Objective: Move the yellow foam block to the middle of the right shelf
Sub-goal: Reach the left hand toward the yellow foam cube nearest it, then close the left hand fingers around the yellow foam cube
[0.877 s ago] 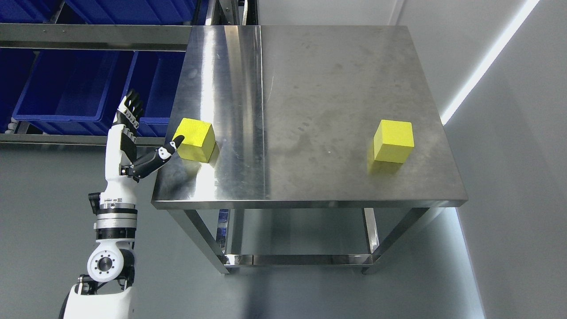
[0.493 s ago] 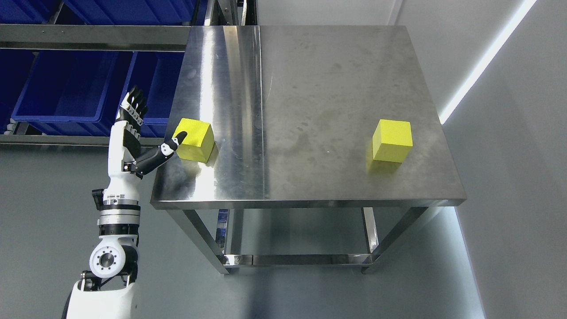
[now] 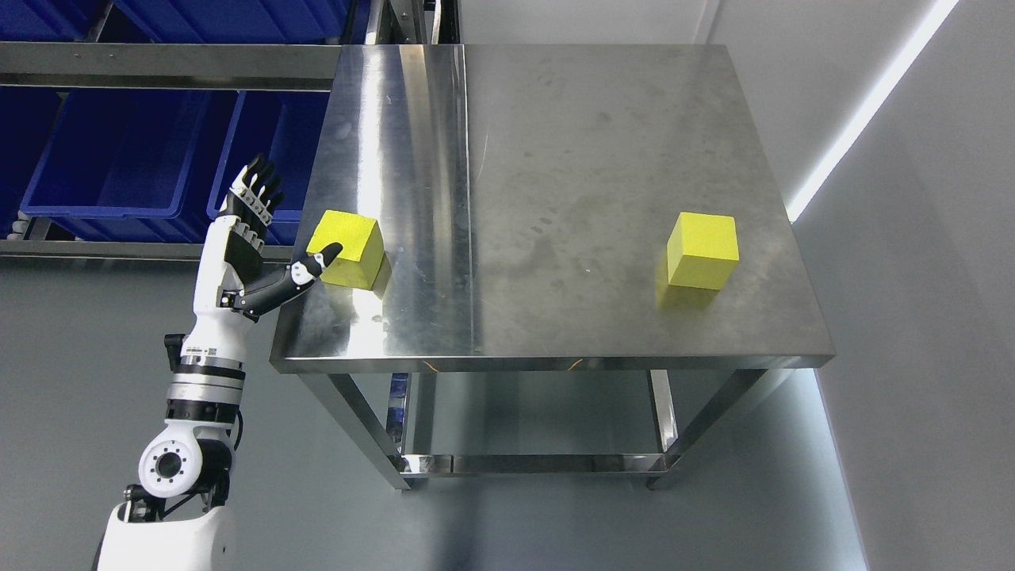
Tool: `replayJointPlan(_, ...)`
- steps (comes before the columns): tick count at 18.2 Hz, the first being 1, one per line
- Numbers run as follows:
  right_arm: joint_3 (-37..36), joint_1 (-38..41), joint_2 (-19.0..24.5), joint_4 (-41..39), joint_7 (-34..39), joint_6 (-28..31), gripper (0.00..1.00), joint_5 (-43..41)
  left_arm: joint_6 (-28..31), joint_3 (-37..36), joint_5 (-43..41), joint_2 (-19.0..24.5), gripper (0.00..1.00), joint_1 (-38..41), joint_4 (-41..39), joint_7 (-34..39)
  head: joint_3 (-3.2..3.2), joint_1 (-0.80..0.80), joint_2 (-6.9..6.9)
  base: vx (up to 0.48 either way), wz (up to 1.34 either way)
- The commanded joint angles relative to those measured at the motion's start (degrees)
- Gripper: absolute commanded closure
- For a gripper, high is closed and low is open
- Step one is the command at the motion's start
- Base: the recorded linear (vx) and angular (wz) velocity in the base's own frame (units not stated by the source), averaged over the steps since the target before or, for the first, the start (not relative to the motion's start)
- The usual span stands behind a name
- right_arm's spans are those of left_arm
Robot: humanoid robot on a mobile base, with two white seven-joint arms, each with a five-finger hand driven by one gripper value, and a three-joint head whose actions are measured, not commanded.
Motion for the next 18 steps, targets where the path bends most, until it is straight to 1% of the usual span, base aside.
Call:
replayJointPlan(1, 0.00, -0.18, -1.00, -1.00, 0.04, -0.02, 0.00, -0.09, 4.78, -0.28, 1.16, 3.75, 0.01, -0.47, 0.84, -0.52, 0.00, 0.00, 0.00, 0.011, 0.03)
replayJointPlan(4, 0.00, -0.17, -1.00, -1.00, 0.04, -0.02, 0.00, 0.00, 5.15, -0.98, -0.06, 4.01, 0.01, -2.22, 2.42, -2.18, 0.00, 0.00, 0.00, 0.004, 0.01)
replayJointPlan(6, 0.00, -0.09, -1.00, -1.00, 0.04, -0.02, 0.00, -0.09, 5.32, -2.30, -1.82, 4.10, 0.01, -2.93, 3.30, -7.96, 0.00, 0.00, 0.00, 0.000, 0.00)
replayJointPlan(7, 0.00, -0.17, -1.00, -1.00, 0.04, -0.02, 0.00, 0.00, 5.32, -2.30, -2.61, 3.93, 0.01, -3.72, 4.26, -9.64, 0.00, 0.00, 0.00, 0.000, 0.00)
replayJointPlan(12, 0.00, -0.17, -1.00, -1.00, 0.04, -0.02, 0.00, 0.00, 5.41, -2.30, -8.41, 3.75, 0.01, -5.56, 7.87, -10.01, 0.00, 0.00, 0.00, 0.000, 0.00)
replayJointPlan(15, 0.00, -0.17, -1.00, -1.00, 0.04, -0.02, 0.00, 0.00, 5.67, -2.22, -9.21, 3.58, 0.01, -6.71, 9.19, -9.92, 0.00, 0.00, 0.00, 0.000, 0.00)
replayJointPlan(18, 0.00, -0.17, -1.00, -1.00, 0.04, -0.02, 0.00, 0.00, 9.27, -1.78, -9.12, 3.40, 0.02, -7.76, 9.55, -10.01, 0.00, 0.00, 0.00, 0.000, 0.00)
